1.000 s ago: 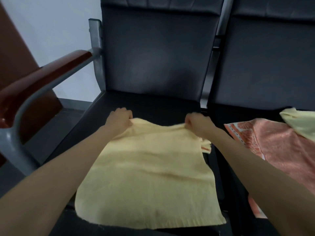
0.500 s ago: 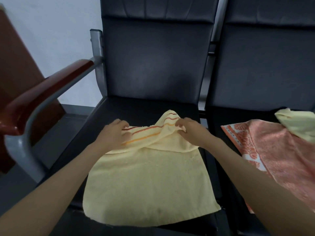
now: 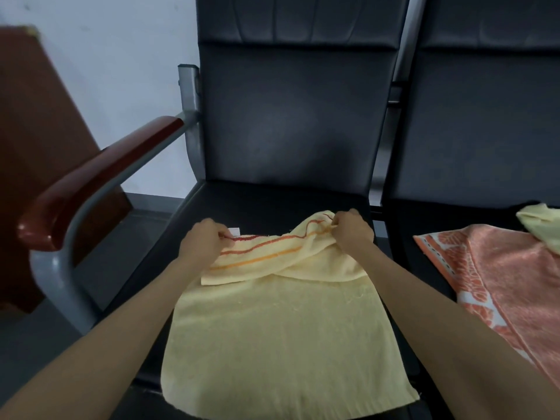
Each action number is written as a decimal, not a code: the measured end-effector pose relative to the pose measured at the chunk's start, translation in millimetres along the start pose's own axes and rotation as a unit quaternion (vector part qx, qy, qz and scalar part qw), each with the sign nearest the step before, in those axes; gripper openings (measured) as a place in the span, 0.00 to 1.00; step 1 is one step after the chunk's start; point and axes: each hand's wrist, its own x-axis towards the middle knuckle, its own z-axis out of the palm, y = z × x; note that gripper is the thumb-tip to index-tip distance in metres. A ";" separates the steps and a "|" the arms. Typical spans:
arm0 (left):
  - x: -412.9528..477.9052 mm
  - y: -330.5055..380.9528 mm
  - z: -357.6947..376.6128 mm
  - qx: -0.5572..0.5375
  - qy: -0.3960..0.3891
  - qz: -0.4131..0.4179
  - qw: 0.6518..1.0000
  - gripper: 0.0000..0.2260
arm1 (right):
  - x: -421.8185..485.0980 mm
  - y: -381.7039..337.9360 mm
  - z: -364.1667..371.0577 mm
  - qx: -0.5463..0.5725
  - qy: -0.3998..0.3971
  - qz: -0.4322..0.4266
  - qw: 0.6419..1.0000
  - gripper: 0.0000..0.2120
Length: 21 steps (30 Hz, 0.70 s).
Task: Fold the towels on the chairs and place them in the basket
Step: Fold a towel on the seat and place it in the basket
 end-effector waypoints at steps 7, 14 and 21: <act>23.4 22.5 -37.5 -0.127 0.078 -0.021 0.989 0.06 | -14.1 3.0 -51.6 0.281 0.119 -0.040 0.951 0.03; 61.8 58.3 -58.9 -0.145 0.134 0.039 0.979 0.16 | -2.3 -3.3 -78.0 0.344 0.188 -0.087 0.916 0.14; 23.0 39.0 10.3 0.089 -0.096 0.047 0.990 0.28 | -29.9 7.8 -22.9 0.021 -0.068 -0.143 0.987 0.18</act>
